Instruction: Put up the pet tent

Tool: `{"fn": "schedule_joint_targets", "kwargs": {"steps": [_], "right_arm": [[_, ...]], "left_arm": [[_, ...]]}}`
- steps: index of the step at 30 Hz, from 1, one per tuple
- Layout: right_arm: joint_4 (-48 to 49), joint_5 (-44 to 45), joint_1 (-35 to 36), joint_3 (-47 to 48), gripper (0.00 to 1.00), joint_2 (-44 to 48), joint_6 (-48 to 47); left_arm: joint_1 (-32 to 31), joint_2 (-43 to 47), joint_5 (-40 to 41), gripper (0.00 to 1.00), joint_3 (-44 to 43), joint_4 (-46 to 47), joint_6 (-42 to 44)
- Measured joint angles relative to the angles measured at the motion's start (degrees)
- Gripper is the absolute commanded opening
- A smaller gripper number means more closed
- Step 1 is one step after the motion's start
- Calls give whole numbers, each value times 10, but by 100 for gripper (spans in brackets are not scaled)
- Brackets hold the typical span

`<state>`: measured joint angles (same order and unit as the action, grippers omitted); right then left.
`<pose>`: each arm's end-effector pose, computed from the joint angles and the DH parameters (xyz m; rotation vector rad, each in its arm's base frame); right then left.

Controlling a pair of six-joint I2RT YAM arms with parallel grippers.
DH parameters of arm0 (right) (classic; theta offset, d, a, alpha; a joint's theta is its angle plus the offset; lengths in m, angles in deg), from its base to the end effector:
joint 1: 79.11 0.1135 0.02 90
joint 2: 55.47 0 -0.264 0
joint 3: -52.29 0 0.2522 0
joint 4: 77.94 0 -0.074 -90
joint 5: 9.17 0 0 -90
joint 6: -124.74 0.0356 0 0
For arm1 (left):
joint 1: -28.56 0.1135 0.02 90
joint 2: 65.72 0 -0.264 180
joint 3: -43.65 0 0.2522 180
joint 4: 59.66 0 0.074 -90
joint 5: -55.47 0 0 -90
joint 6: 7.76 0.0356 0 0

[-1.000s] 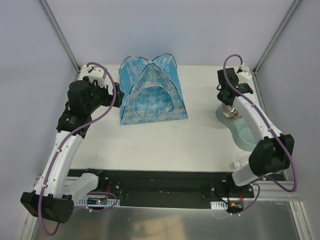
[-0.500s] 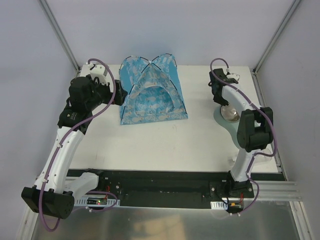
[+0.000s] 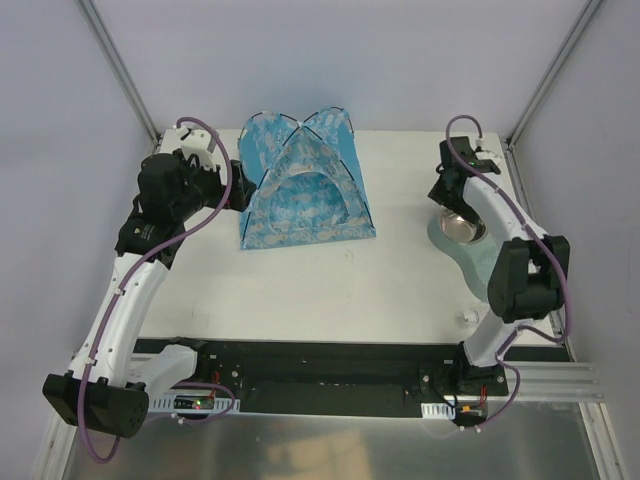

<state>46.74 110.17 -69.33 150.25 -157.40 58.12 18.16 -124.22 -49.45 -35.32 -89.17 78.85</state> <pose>0.3773 0.0473 0.2640 0.4664 2.4195 -0.4241 0.2200 -0.0497 0.4098 0.2986 1.7141 -0.4020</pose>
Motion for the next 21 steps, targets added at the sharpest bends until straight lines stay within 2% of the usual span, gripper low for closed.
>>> {"fn": "schedule_joint_targets", "kwargs": {"steps": [4, 12, 21], "right_arm": [[-7, -20, -34, -47, 88, 84, 39], [-69, -32, -142, -240, 97, 311, 167], [-187, 3, -192, -280, 99, 447, 259]], "left_arm": [[0, 0, 5, 99, 0, 0, -1], [0, -1, 21, 99, -16, -10, -18], [0, 0, -3, 99, -20, -23, -22]]}}
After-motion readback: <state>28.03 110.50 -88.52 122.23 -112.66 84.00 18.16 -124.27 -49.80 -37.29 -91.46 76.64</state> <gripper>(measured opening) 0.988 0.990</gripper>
